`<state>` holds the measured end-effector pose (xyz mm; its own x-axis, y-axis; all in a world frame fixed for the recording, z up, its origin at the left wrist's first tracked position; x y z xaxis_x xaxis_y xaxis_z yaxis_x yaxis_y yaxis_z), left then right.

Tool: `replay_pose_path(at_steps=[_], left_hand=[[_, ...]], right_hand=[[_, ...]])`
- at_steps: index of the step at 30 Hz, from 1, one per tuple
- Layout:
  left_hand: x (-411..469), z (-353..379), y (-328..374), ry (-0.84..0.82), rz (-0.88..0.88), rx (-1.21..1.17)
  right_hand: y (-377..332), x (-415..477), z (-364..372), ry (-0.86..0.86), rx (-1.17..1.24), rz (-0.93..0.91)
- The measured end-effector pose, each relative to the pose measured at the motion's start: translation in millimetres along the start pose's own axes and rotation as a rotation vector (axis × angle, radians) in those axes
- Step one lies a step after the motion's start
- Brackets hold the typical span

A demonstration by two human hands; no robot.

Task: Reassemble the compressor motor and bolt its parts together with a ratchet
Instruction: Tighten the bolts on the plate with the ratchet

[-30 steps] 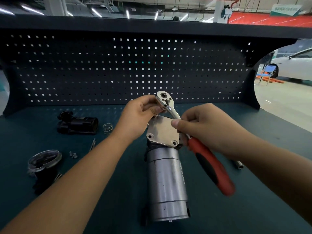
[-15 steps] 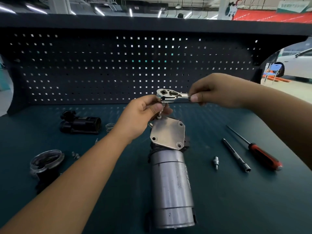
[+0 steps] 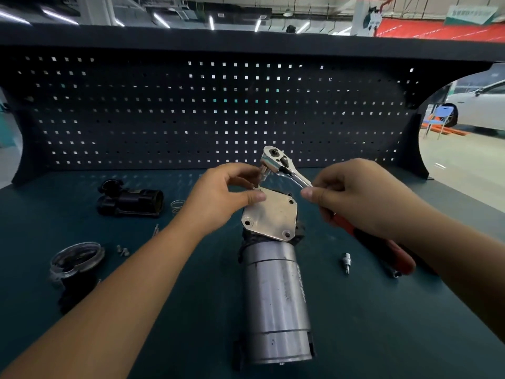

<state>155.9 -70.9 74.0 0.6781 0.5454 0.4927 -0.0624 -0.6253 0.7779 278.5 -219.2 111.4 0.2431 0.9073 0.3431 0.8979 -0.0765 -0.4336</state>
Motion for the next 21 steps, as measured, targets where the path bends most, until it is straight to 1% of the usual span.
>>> replay_pose_path(at_steps=[6,8,11,13,15,18,21], left_hand=[[1.0,0.3,0.0,0.097,-0.035,0.152],[2.1,-0.2,4.0,0.099,-0.031,0.204],[0.2,-1.7,7.3,0.088,-0.030,0.261],[0.3,-3.0,7.7,0.082,-0.033,0.258],[2.2,-2.7,7.4,0.066,-0.033,0.232],[4.9,-0.7,7.1,0.038,-0.040,0.220],[5.1,-0.7,8.0,0.027,-0.024,0.247]], right_hand=[[1.5,-7.9,7.3,0.036,0.138,0.053],[2.9,-9.1,4.0,0.094,0.225,0.052],[9.1,-7.9,-8.9,0.237,0.439,0.037],[15.7,-4.1,-9.7,0.286,0.494,0.047],[22.7,2.6,4.2,0.285,0.482,0.085],[32.8,12.9,35.8,0.254,0.337,0.147],[41.7,18.9,59.9,0.218,0.371,0.191]])
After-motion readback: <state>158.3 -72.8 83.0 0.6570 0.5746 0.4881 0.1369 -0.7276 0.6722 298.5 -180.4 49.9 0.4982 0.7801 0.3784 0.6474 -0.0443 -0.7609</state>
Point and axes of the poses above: each hand's wrist, its own x-axis towards the middle knuckle, its own z-axis out of the palm, y = z × x, the point moved 5 cm from there along x, towards the middle knuckle, and after that the axes turned 4 degrees about -y, right-handed, at the moved point
